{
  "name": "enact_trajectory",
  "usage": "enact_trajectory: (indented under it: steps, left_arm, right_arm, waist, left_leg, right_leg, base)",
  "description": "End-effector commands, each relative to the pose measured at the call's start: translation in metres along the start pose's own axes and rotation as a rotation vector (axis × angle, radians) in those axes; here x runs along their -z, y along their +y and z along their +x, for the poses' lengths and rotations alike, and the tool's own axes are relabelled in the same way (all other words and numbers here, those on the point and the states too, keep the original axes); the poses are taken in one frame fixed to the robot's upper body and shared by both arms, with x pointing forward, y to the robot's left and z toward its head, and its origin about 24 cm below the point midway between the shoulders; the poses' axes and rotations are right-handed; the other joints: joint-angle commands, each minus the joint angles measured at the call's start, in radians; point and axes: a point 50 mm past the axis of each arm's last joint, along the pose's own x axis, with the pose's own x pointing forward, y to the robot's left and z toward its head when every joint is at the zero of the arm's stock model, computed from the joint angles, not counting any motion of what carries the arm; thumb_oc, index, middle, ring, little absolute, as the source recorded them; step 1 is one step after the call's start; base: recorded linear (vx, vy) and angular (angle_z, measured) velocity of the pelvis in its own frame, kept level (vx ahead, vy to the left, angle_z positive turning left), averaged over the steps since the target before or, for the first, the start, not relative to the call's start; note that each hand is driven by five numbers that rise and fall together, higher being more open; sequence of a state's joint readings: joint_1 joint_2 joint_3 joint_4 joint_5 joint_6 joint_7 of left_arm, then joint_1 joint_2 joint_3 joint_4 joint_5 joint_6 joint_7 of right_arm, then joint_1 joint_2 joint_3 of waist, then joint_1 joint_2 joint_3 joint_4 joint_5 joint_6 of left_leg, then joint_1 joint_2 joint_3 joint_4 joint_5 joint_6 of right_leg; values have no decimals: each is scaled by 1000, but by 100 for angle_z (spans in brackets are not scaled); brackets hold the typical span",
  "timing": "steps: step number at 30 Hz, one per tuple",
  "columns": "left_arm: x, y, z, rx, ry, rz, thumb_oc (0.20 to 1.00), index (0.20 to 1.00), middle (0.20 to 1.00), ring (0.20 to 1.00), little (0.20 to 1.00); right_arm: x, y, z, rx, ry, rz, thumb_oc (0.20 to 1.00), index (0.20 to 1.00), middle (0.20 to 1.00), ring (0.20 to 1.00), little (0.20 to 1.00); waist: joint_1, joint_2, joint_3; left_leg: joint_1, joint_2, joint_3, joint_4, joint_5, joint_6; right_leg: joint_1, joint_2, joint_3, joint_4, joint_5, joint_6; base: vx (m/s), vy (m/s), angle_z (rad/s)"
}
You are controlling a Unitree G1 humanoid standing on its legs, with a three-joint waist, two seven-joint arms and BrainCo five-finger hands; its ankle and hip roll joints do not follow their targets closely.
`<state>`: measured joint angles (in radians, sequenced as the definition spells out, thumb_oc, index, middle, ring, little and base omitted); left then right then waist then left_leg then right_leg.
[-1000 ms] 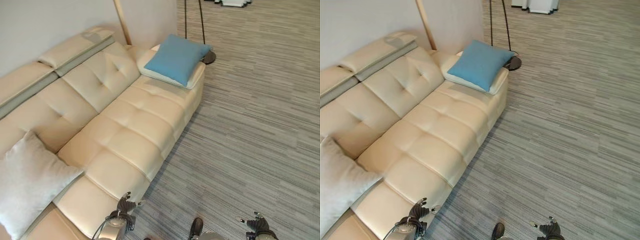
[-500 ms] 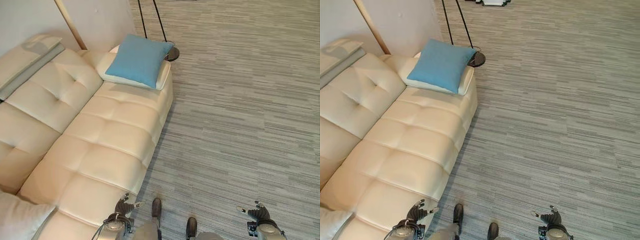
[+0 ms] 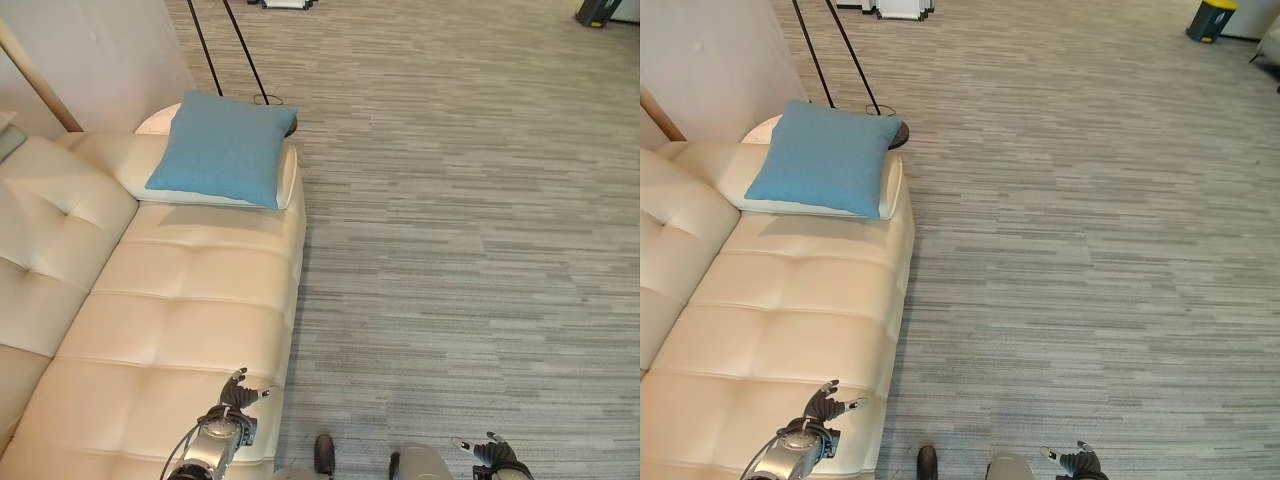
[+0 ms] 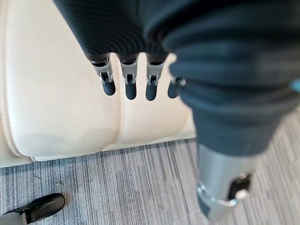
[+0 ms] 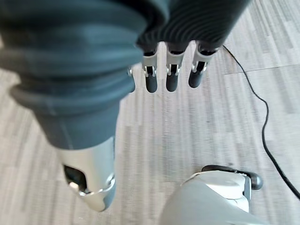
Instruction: Pick up all the scattered cushions and arrange them neatly on the sofa.
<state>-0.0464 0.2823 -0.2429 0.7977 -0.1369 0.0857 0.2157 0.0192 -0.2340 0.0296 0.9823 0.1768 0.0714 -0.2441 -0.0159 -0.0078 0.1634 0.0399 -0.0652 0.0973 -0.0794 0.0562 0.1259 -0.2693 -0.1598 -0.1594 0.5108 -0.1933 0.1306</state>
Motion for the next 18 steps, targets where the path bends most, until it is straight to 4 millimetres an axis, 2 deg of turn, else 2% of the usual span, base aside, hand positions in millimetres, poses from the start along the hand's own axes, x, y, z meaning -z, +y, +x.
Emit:
enact_trajectory:
  steps: [1, 2, 4, 5, 9, 11, 12, 13, 14, 15, 18]
  left_arm:
    - [-4, 2, 1, -2, -21, -19, 1000, 1000, 1000, 1000, 1000]
    - [-2, 1, 1, -4, -10, -16, 1000, 1000, 1000, 1000, 1000]
    - [-1, 2, 1, -5, -6, -16, 1000, 1000, 1000, 1000, 1000]
    - [1, 4, 1, -17, 1, -35, 1000, 1000, 1000, 1000, 1000]
    - [10, 1, -1, -7, 30, -52, 1000, 1000, 1000, 1000, 1000]
    - [12, -4, -1, 3, 45, -72, 1000, 1000, 1000, 1000, 1000]
    - [16, -8, -1, 18, 75, -85, 1000, 1000, 1000, 1000, 1000]
    - [16, -8, -1, 18, 75, -85, 1000, 1000, 1000, 1000, 1000]
    - [21, -9, -1, 20, 98, -77, 1000, 1000, 1000, 1000, 1000]
    - [22, -10, -1, 22, 108, -83, 1000, 1000, 1000, 1000, 1000]
    - [24, -11, 0, 18, 130, -115, 1000, 1000, 1000, 1000, 1000]
  right_arm:
    - [-6, -21, 5, 42, -8, -22, 1000, 1000, 1000, 1000, 1000]
    - [-4, -23, 5, 49, 4, -17, 1000, 1000, 1000, 1000, 1000]
    - [-3, -25, 5, 53, 9, -18, 1000, 1000, 1000, 1000, 1000]
    - [-1, -28, 5, 65, 13, -16, 1000, 1000, 1000, 1000, 1000]
    - [7, -32, 4, 72, 34, -12, 1000, 1000, 1000, 1000, 1000]
    - [8, -35, 4, 80, 41, -13, 1000, 1000, 1000, 1000, 1000]
    - [7, -38, 5, 87, 40, 4, 1000, 1000, 1000, 1000, 1000]
    - [7, -38, 5, 87, 40, 5, 1000, 1000, 1000, 1000, 1000]
    - [7, -37, 5, 82, 39, 10, 1000, 1000, 1000, 1000, 1000]
    - [8, -38, 5, 82, 45, 7, 1000, 1000, 1000, 1000, 1000]
    - [2, -40, 6, 80, 23, 0, 1000, 1000, 1000, 1000, 1000]
  waist:
    - [1, 21, 27]
    - [2, 17, 27]
    - [2, 16, 28]
    - [5, 8, 22]
    - [4, 11, 2]
    - [-6, 24, -13]
    - [-14, 26, -22]
    - [-14, 24, -23]
    - [-15, 23, -28]
    - [-13, 19, -27]
    - [6, 2, -6]
  left_leg:
    - [26, 25, -21, -8, -113, -92]
    - [42, 24, -15, -8, -125, -97]
    - [55, 25, -14, -8, -132, -102]
    - [88, 25, -10, -8, -148, -113]
    - [138, 35, -16, -8, -176, -123]
    - [164, 64, -16, 12, -150, -140]
    - [140, 92, -16, 121, -114, -167]
    - [137, 91, -16, 123, -114, -166]
    - [121, 100, -20, 190, -81, -179]
    - [104, 100, -25, 247, -55, -187]
    - [-8, 87, -59, 523, 19, -191]
  right_leg:
    - [100, 77, -69, -367, 174, -16]
    - [100, 86, -75, -458, 208, -5]
    - [106, 93, -74, -511, 235, 4]
    - [87, 98, -85, -598, 274, 24]
    - [121, 100, -103, -588, 279, 11]
    - [141, 116, -105, -553, 252, -14]
    - [163, 123, -112, -532, 216, -40]
    - [162, 122, -112, -534, 218, -40]
    - [182, 133, -106, -533, 200, -55]
    - [207, 141, -100, -540, 189, -67]
    - [264, 155, -86, -548, 161, -100]
  base:
    - [384, -86, -37]
    - [381, -100, -31]
    - [284, -98, -29]
    - [258, -98, -9]
    - [403, -157, 4]
    - [516, -275, 25]
    - [427, -283, 37]
    - [428, -317, 52]
    - [266, -193, 32]
    - [392, -289, 12]
    - [319, -255, -6]
